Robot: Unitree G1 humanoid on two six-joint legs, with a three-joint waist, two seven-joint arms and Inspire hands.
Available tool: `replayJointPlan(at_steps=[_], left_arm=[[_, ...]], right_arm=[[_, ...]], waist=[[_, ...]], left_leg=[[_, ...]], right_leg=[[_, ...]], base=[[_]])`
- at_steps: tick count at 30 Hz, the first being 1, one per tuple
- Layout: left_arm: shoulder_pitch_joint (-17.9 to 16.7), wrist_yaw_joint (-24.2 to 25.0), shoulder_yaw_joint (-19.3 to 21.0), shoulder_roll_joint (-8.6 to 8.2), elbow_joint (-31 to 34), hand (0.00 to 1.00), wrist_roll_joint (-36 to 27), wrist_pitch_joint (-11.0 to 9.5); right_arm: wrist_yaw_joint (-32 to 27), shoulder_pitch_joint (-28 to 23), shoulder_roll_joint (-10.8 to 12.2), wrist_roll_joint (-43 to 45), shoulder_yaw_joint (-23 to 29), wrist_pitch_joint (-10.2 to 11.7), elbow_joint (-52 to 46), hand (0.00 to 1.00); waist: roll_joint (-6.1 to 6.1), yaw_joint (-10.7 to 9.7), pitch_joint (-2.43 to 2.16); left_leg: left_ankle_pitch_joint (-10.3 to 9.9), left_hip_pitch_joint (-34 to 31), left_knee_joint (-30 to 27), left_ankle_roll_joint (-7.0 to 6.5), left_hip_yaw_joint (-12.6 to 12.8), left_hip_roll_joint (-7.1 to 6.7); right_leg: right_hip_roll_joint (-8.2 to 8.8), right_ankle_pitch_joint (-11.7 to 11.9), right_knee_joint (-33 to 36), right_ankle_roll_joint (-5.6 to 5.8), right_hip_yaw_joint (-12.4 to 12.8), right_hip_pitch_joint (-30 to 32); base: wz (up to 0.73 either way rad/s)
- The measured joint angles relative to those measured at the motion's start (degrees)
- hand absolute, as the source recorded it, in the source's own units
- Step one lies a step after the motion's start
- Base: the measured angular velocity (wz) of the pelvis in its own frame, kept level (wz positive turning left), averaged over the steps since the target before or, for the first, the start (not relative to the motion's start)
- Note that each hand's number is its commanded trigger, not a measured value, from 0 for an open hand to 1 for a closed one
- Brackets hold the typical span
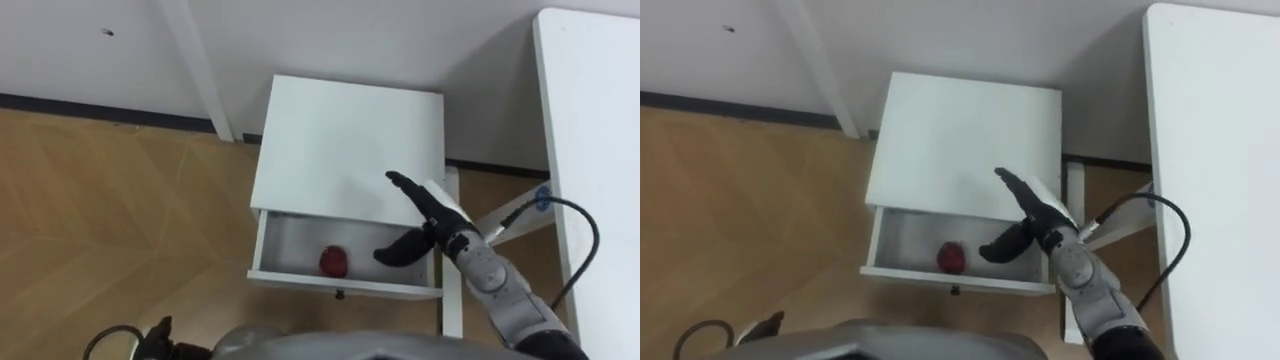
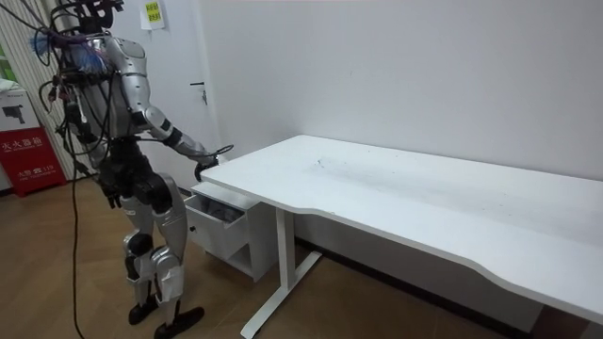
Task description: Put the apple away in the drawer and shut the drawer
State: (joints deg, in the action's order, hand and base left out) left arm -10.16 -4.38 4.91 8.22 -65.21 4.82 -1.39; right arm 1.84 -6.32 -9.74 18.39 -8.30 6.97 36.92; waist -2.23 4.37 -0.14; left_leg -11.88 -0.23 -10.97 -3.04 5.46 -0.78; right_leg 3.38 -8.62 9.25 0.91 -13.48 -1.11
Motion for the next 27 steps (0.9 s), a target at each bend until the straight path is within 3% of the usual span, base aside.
replayJointPlan(at_steps=[3, 4, 5, 6, 7, 8, 9, 10, 11, 12, 13, 15, 16, 17, 18, 19, 20, 21, 22, 23, 27], left_arm=[[0.3, -0.1, 1.5, -0.91, -1.5, 0.0, -1.0, -0.2], [0.5, -0.2, 1.9, -0.85, -2.2, 0.0, -0.9, -0.4], [1.0, -0.4, 2.0, -0.22, -2.5, 0.0, -1.0, -0.4], [1.1, -0.5, 2.0, -0.07, -3.0, 0.0, -1.0, -0.4], [1.1, -0.5, 2.1, 0.04, -3.8, 0.0, -0.8, -0.5], [1.5, -0.4, 2.2, 1.11, -4.6, 0.0, -0.7, -0.3], [2.0, -0.5, 2.2, 1.7, -5.3, 0.0, -0.7, -0.1], [2.9, -0.5, 2.1, 2.39, -6.1, 0.0, -0.8, 0.6], [3.3, -0.6, 2.1, 2.56, -6.1, 0.0, -0.8, 1.0], [3.3, -0.5, 2.2, 2.58, -5.9, 0.0, -0.7, 1.2], [2.9, -0.4, 2.1, 2.69, -5.4, 0.0, -0.6, 1.7], [1.0, -0.4, 2.0, 2.65, -4.4, 0.0, -0.1, 2.4], [-0.1, -0.3, 1.9, 2.61, -3.6, 0.0, -0.2, 2.6], [-0.9, -0.2, 1.8, 2.62, -3.1, 0.0, -0.2, 2.7], [-2.2, -0.1, 1.7, 2.61, -2.1, 0.0, -0.2, 3.2], [-2.7, 0.0, 1.7, 2.58, -1.2, 0.0, -0.2, 3.7], [-2.7, -0.1, 1.7, 2.62, -1.1, 0.0, -0.2, 3.8], [-2.7, -0.4, 1.8, 2.6, -0.6, 0.0, -0.4, 3.9], [-2.4, -0.6, 1.8, 2.54, -0.2, 0.0, -0.4, 3.9], [-2.1, -1.3, 1.9, 2.61, 0.2, 0.0, -0.6, 3.8], [-1.9, -1.8, 2.2, 2.55, 0.2, 0.0, -0.7, 3.7]], right_arm=[[-3.1, 0.5, 0.2, -3.4, 8.2, -0.5, 8.3, 0.0], [-4.9, 0.0, 0.1, -5.1, 11.8, -0.7, 10.0, 0.0], [-6.2, -0.8, 0.0, -7.5, 14.6, -0.6, 11.3, 0.0], [-6.8, -1.2, -0.3, -8.8, 15.8, -0.6, 12.1, 0.0], [-7.9, -1.5, -0.8, -9.4, 17.5, -0.7, 12.5, 0.0], [-8.2, -0.8, -0.5, -10.6, 18.5, 0.0, 12.4, 0.0], [-8.2, -0.8, -0.6, -12.2, 18.5, 0.5, 12.5, 0.0], [-8.2, -0.9, -1.4, -15.2, 18.5, 1.8, 14.6, 0.0], [-8.4, -0.8, -2.1, -18.4, 18.3, 1.7, 17.0, 0.0], [-8.6, -0.9, -2.4, -19.8, 17.9, 1.6, 18.0, 0.0], [-8.8, -1.2, -2.8, -21.8, 16.3, 0.9, 19.3, 0.0], [-8.5, -1.8, -2.7, -23.5, 14.7, -0.4, 21.0, 0.0], [-8.2, -1.9, -2.5, -24.4, 14.1, -1.4, 22.9, 0.0], [-8.0, -1.9, -2.3, -24.6, 14.1, -2.0, 23.7, 0.0], [-7.3, -2.1, -2.0, -24.7, 14.1, -2.8, 25.2, 0.0], [-6.5, -2.7, -1.8, -24.8, 14.1, -3.4, 25.7, 0.0], [-6.2, -3.0, -1.6, -25.0, 14.1, -3.4, 25.9, 0.0], [-5.6, -2.6, -1.3, -25.5, 14.0, -3.3, 27.2, 0.0], [-5.0, -1.9, -1.1, -26.0, 14.0, -3.3, 29.1, 0.0], [-4.1, -1.3, -0.9, -26.1, 14.0, -3.4, 30.8, 0.0], [-2.3, -0.6, -0.5, -26.2, 14.0, -3.3, 32.9, 0.0]], waist=[[1.54, -2.0, 0.12], [1.98, -3.0, 0.36], [1.3, -4.5, 0.58], [1.45, -4.9, 0.54], [2.92, -5.1, 0.64], [3.61, -5.7, 1.02], [4.16, -6.0, 1.04], [5.73, -6.5, 1.18], [7.15, -6.4, 1.2], [7.63, -6.3, 1.12], [7.6, -6.3, 1.37], [6.8, -6.9, 1.4], [6.31, -7.2, 1.29], [5.92, -7.3, 1.21], [4.77, -7.1, 1.22], [4.09, -6.3, 0.64], [3.77, -5.7, 0.54], [2.7, -4.6, 0.58], [1.99, -3.9, 0.41], [1.3, -3.9, 0.29], [-0.22, -4.0, -0.01]], left_leg=[[-0.5, -0.2, -1.6, -0.98, 0.9, -0.66], [-1.0, 0.0, -1.8, -1.72, 1.0, -1.14], [-1.7, -0.3, -3.7, -2.88, 1.2, -2.03], [-2.2, -0.3, -5.1, -3.32, 1.3, -2.21], [-4.0, -1.3, -8.3, -4.14, 2.0, -1.11], [-5.6, -2.8, -11.5, -4.64, 2.4, -0.24], [-6.2, -3.6, -13.1, -4.72, 2.3, 0.49], [-6.8, -4.8, -15.0, -4.73, 2.1, 2.4], [-6.9, -5.4, -15.5, -4.67, 2.2, 4.09], [-6.9, -5.4, -15.4, -4.59, 2.3, 4.47], [-6.8, -5.2, -15.4, -4.54, 2.3, 4.54], [-7.0, -4.7, -15.3, -4.83, 2.2, 3.42], [-7.4, -4.4, -15.3, -5.0, 2.0, 2.36], [-7.5, -4.3, -15.3, -5.07, 1.8, 1.83], [-7.4, -4.2, -14.7, -5.37, 1.8, 0.73], [-7.0, -4.1, -13.9, -5.62, 1.9, 0.1], [-6.8, -3.9, -13.3, -5.63, 2.1, -0.2], [-6.3, -3.3, -11.7, -5.41, 2.4, -0.94], [-5.5, -2.5, -9.8, -5.05, 2.7, -1.06], [-5.0, -1.5, -8.0, -4.67, 2.7, -1.13], [-4.3, 1.0, -5.2, -3.42, 2.7, -0.91]], right_leg=[[1.75, -1.4, 11.4, 1.91, -0.2, 4.4], [3.53, -1.5, 23.2, 2.13, -0.2, 9.7], [6.44, 1.2, 36.2, 1.89, 1.1, 16.3], [7.25, 4.6, 41.7, 1.86, 2.6, 19.6], [6.78, 13.7, 50.4, 2.62, 5.5, 26.0], [5.64, 14.0, 64.9, 1.56, 8.0, 33.3], [5.21, 11.9, 73.2, 0.9, 8.4, 36.5], [3.35, 8.5, 85.3, 0.33, 8.2, 42.0], [2.03, 6.3, 90.8, 0.15, 8.0, 45.4], [1.62, 5.4, 91.4, 0.27, 8.3, 46.2], [1.83, 4.3, 89.1, 0.84, 9.1, 46.0], [2.99, 3.7, 75.6, 1.61, 10.4, 40.0], [3.85, 3.4, 62.2, 2.34, 10.1, 33.6], [4.39, 3.4, 55.6, 2.43, 9.9, 30.1], [4.87, 3.2, 43.6, 2.77, 9.3, 23.5], [4.62, 2.6, 32.8, 3.34, 8.5, 17.6], [4.44, 2.4, 28.3, 3.42, 8.2, 14.9], [4.4, 0.7, 20.0, 4.12, 6.9, 10.4], [4.09, 0.5, 13.4, 4.18, 6.1, 7.0], [3.43, 0.6, 9.0, 4.06, 5.4, 4.7], [2.31, 0.7, 2.2, 4.16, 4.6, -0.3]], base=[[0.08], [0.18], [0.2], [-0.05], [-0.49], [-0.48], [-0.25], [0.05], [0.0], [-0.07], [0.0], [0.1], [0.16], [0.18], [0.09], [0.0], [-0.13], [-0.18], [-0.12], [-0.05], [-0.02]])
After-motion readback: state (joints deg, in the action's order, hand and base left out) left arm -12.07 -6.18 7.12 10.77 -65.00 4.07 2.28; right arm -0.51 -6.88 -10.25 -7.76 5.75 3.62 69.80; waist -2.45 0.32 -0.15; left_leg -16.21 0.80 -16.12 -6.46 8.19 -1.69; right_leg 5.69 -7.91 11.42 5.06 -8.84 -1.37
